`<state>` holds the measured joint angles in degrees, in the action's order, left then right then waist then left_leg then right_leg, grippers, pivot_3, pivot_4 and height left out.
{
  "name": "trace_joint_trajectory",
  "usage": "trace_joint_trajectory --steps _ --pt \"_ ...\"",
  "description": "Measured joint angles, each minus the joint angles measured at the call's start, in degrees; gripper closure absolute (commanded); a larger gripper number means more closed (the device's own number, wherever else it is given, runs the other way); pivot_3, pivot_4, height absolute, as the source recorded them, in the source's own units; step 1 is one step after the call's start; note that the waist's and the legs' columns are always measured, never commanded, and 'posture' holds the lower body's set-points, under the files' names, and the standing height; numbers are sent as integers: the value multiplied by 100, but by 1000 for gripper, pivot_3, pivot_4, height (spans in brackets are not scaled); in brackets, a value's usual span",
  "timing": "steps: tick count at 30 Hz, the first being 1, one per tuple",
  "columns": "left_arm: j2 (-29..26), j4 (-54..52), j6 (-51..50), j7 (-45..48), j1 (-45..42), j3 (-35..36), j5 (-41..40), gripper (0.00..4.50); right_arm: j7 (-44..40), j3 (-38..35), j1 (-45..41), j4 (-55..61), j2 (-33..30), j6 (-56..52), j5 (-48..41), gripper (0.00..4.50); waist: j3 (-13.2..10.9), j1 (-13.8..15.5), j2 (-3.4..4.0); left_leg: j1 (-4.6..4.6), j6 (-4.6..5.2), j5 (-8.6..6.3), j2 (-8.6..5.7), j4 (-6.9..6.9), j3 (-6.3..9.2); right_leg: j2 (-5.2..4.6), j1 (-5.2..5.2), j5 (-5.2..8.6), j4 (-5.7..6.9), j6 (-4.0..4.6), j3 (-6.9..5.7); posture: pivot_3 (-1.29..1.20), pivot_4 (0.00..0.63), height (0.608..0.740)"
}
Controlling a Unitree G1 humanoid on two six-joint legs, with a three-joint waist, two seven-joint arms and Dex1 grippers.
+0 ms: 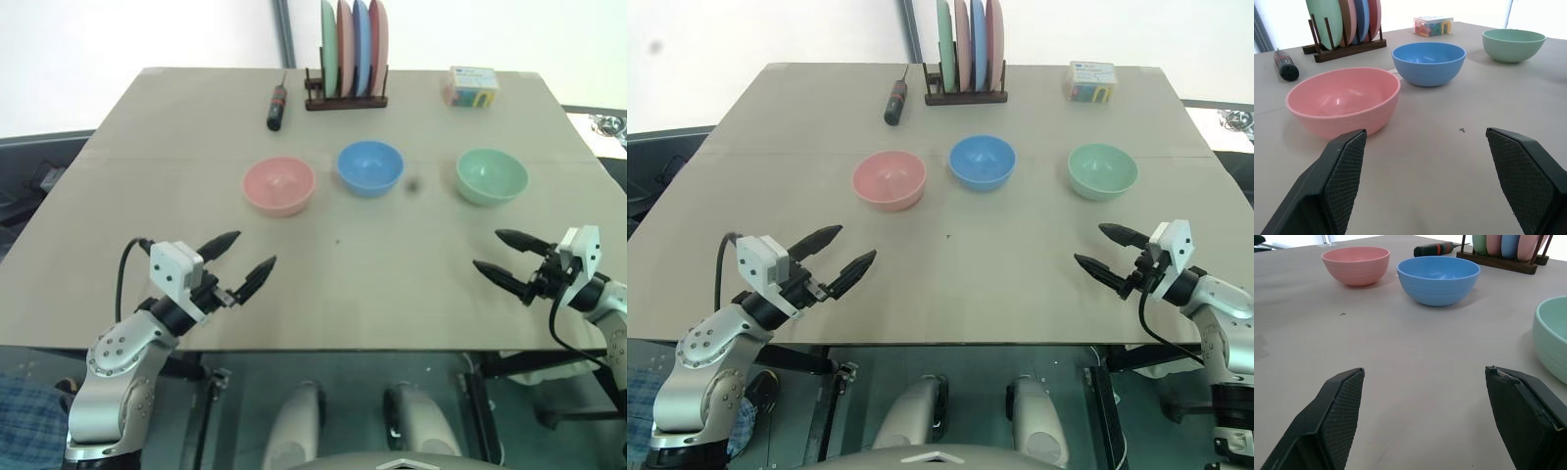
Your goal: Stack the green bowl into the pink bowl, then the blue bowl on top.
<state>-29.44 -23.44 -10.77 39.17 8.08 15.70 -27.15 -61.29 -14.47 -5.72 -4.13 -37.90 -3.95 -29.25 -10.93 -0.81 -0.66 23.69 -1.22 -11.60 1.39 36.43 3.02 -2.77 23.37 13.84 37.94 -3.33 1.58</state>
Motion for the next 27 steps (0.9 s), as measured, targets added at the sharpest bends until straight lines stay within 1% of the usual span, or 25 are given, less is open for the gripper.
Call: trace_joint_trajectory --steps 27 --pt "-2 4 0 -68 -45 -14 20 334 -19 23 -89 -53 12 -69 -5 366 0 1 0 0 0 0 0 0 0 0 0 -1 1 1 0 0 150 740"
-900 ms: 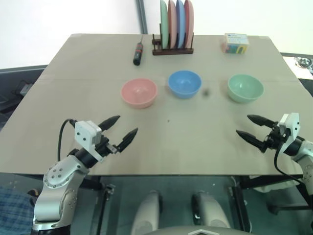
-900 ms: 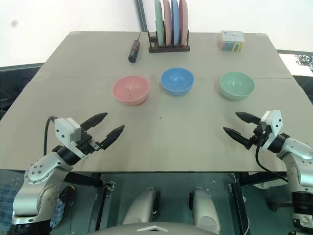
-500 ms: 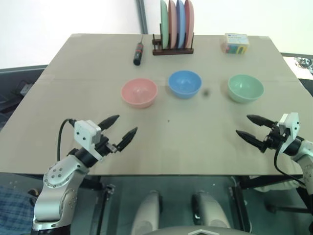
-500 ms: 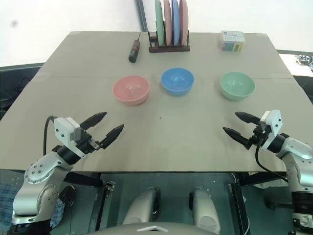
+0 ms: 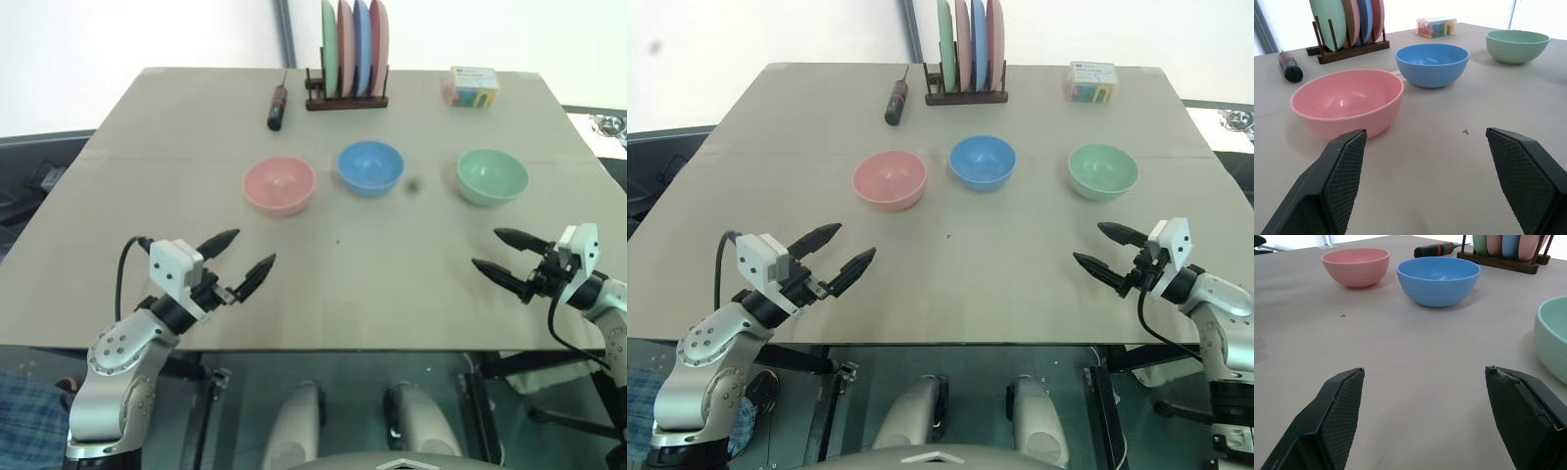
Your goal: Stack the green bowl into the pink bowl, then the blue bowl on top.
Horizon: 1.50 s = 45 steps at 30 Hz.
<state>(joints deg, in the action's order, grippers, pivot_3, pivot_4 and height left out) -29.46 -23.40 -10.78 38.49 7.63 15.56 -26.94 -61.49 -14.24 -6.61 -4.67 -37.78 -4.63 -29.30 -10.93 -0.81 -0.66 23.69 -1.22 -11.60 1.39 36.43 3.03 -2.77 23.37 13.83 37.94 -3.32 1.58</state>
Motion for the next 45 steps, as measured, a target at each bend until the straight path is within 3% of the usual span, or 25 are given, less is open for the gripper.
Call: trace_joint_trajectory --steps 4,11,15,19,27,36,43,45 --pt "-38 47 -120 -240 -127 -41 275 334 -40 1 3 52 0 -12 -23 366 0 0 0 -1 0 0 0 0 0 0 0 0 1 -1 0 0 150 740" --pt "-458 -174 -1761 -1179 -960 -404 786 334 -36 29 -57 374 98 -219 -168 366 -2 6 -3 2 0 0 0 2 8 2 0 1 4 -7 -5 0 150 740" --pt "-906 -411 -1878 -1312 -1892 -660 1265 334 33 112 -186 855 215 -436 -372 366 0 4 0 2 -1 0 -2 2 11 3 -1 -2 2 -3 -5 0 150 740" --pt "-922 -307 -2008 -1353 -2241 -924 1520 334 73 110 -191 961 217 -585 -469 366 0 -2 -1 4 0 0 -2 1 8 2 0 -9 1 8 -4 0 150 740" --pt "-772 1040 -1549 -1067 -2877 -1691 1994 334 74 163 -282 1261 252 -660 -567 366 -1 2 -2 4 -1 0 -2 3 11 3 0 -9 4 7 -7 0 150 740" --pt "-209 3424 -636 -502 -4226 -2569 2576 334 154 223 -325 1484 283 -677 -653 366 -1 -1 -2 11 -1 0 -6 3 17 2 1 -10 2 7 -12 0 150 740" --pt "-190 4513 84 85 -4820 -3016 3072 334 210 214 -280 1576 278 -678 -668 366 -1 -5 -2 9 -1 1 -6 3 17 2 1 -10 4 7 -11 0 150 740" --pt "-128 4713 120 345 -4868 -3002 3016 858 234 211 -253 1592 278 -676 -668 286 -1 -3 -2 10 -1 1 -6 3 18 2 1 -10 4 7 -12 0 150 740"
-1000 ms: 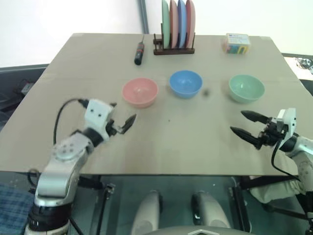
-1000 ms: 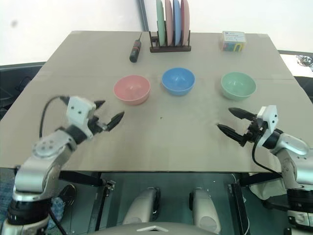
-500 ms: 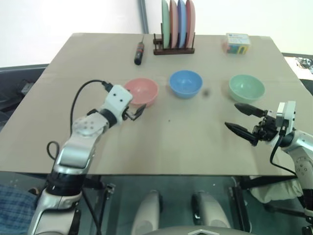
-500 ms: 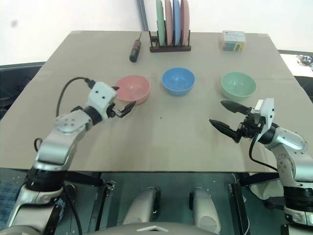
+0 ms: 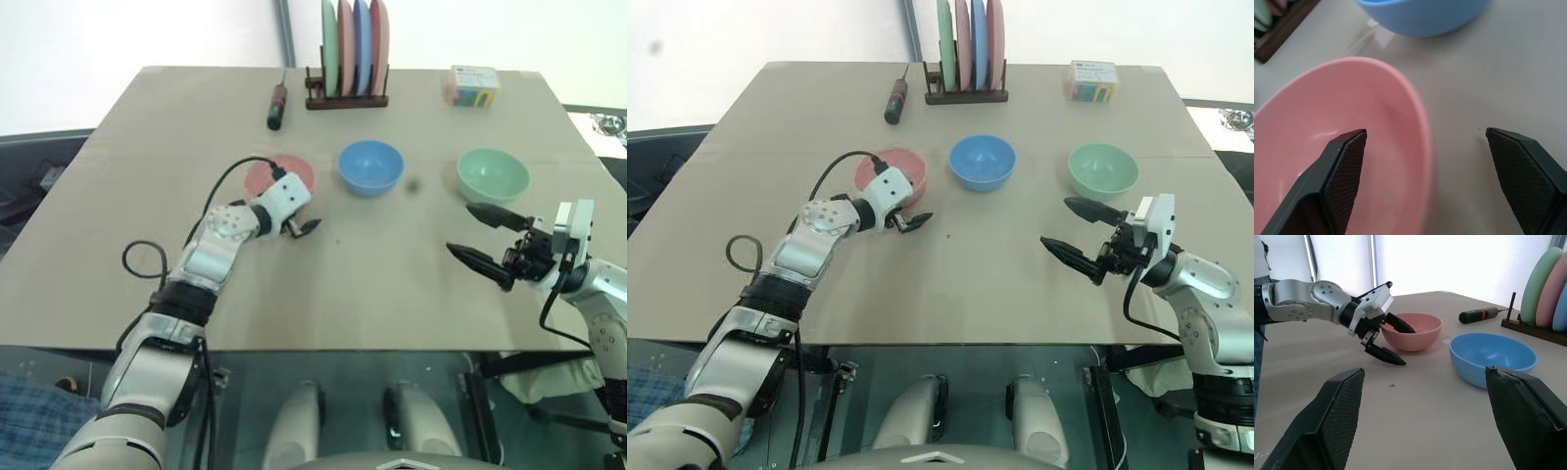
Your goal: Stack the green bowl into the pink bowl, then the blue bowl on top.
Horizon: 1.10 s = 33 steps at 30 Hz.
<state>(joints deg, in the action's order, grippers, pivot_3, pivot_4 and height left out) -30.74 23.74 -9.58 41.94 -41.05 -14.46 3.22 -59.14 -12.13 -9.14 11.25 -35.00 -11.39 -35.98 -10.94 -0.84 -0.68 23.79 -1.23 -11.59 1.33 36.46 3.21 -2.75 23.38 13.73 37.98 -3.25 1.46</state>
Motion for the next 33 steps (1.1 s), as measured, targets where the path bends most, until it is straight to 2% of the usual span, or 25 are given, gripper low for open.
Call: trace_joint_trajectory --steps 1,2,3,4,7,10,11,17,20,25,30,31,33 --pt "-1 11 17 151 -10 3 -10 1058 16 0 17 6 0 0 0 286 0 0 0 0 0 0 0 0 0 0 0 0 0 0 0 0 150 740" --pt "0 11 34 295 -9 -6 -12 1514 36 0 41 16 0 0 0 286 0 0 0 0 0 0 0 0 1 0 0 0 0 0 0 0 150 740" --pt "1 11 35 307 -9 -8 -12 1780 40 0 43 16 0 0 0 286 0 0 0 0 0 0 0 0 1 0 0 0 0 0 0 0 150 740" --pt "-2 9 44 344 -9 -7 -11 1874 51 0 43 19 0 0 0 286 0 0 0 0 0 0 0 0 0 0 0 0 0 0 0 0 150 740" --pt "-47 -166 51 626 102 -5 -15 2971 76 -7 107 36 0 4 -1 286 0 -1 0 0 0 0 0 0 0 0 0 0 1 0 1 0 150 740" --pt "-66 -564 35 807 271 8 -41 4355 78 -7 110 36 -1 12 1 286 0 -1 0 1 0 0 0 0 1 0 0 0 0 0 1 0 150 740" --pt "-86 -825 40 923 355 6 -83 4477 77 -5 103 35 -2 15 0 286 0 -1 0 0 0 0 0 0 0 0 0 0 1 0 1 0 150 740" --pt "-450 -2870 -143 2023 976 -179 -693 4477 66 -3 41 -7 -27 21 4 286 0 -8 1 -1 0 0 2 0 -1 -1 0 0 1 2 3 0 150 740" --pt "-498 -3364 -291 2305 1094 -308 -873 4477 66 -3 11 -8 -32 21 4 286 0 -1 1 -5 0 0 2 1 0 0 -1 1 4 0 2 0 150 740" --pt "-483 -3531 -413 2221 1098 -370 -875 4477 58 -3 -5 -8 -54 15 5 286 0 1 1 -3 1 0 2 6 -1 0 -1 10 3 -16 3 0 150 740" --pt "-241 -3063 -471 1652 914 -234 -739 4477 54 -3 -5 -9 -83 4 4 286 0 3 1 -2 1 0 1 6 1 1 -1 9 3 -14 1 0 150 740" --pt "-151 -2880 -478 1456 843 -116 -718 3939 55 -3 -5 -9 -83 3 4 286 0 4 0 -1 1 0 1 7 3 1 -1 9 3 -14 0 0 150 740" --pt "-108 -2690 -523 1238 773 91 -725 3261 57 -2 -4 -9 -83 2 5 286 0 -5 0 -1 1 0 1 6 2 1 -1 8 3 -13 1 0 150 740"
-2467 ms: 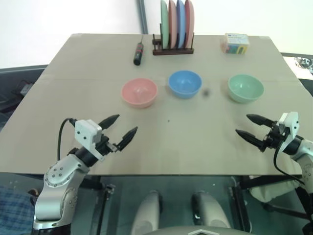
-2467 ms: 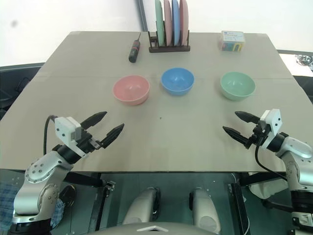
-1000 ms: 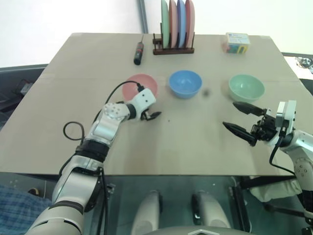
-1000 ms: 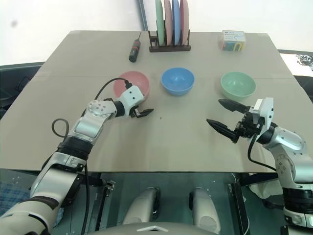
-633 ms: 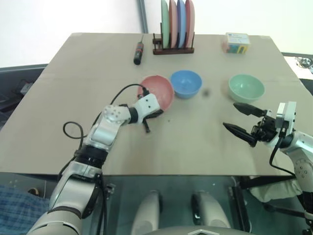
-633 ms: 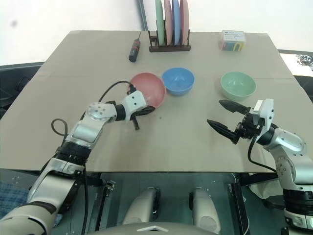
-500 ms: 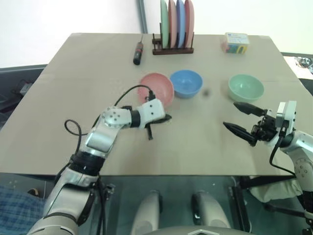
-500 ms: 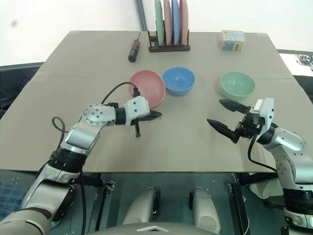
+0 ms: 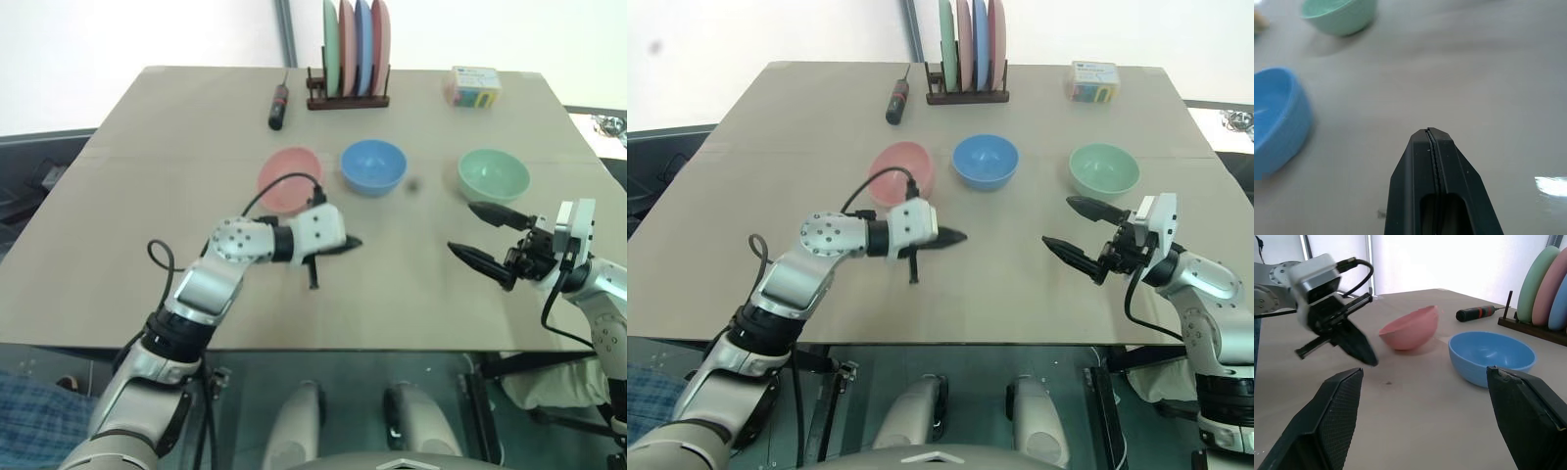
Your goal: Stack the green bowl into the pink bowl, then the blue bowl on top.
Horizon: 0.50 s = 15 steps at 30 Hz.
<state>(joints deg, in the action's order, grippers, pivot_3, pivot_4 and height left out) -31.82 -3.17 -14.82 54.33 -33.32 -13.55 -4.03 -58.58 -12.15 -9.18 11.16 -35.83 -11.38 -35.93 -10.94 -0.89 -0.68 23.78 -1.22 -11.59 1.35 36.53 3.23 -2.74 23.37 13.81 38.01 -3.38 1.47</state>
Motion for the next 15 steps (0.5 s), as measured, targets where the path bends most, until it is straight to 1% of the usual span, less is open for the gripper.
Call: trace_joint_trajectory --steps 1,2,4,7,8,15 --pt "26 40 -29 -86 -17 100 -29 2693 0 -1 0 0 0 0 0 286 0 -4 0 -1 0 0 0 0 0 0 0 -1 0 2 0 0 150 740" --pt "81 60 -50 -164 -21 198 -66 2381 1 0 1 0 0 0 0 286 0 -2 0 0 0 0 0 0 0 0 0 -3 -1 6 0 0 150 740" --pt "214 160 -56 -419 -39 395 -75 1459 1 0 1 0 0 -1 0 286 0 6 0 1 0 0 0 0 1 0 0 -8 -1 13 -1 0 150 740" --pt "217 323 -55 -664 -96 477 -38 293 2 0 2 0 0 -7 0 286 0 8 0 0 0 0 0 0 1 0 0 -8 0 13 -1 0 150 740" --pt "213 445 -53 -750 -152 489 10 83 4 0 2 0 0 -29 0 286 0 8 0 -1 0 0 0 0 0 0 0 -8 1 13 -1 0 150 740" --pt "99 1005 35 -1080 -369 507 373 83 9 2 2 1 0 -104 0 286 0 5 0 -1 0 0 -1 0 0 0 0 -8 0 13 -1 0 150 740"
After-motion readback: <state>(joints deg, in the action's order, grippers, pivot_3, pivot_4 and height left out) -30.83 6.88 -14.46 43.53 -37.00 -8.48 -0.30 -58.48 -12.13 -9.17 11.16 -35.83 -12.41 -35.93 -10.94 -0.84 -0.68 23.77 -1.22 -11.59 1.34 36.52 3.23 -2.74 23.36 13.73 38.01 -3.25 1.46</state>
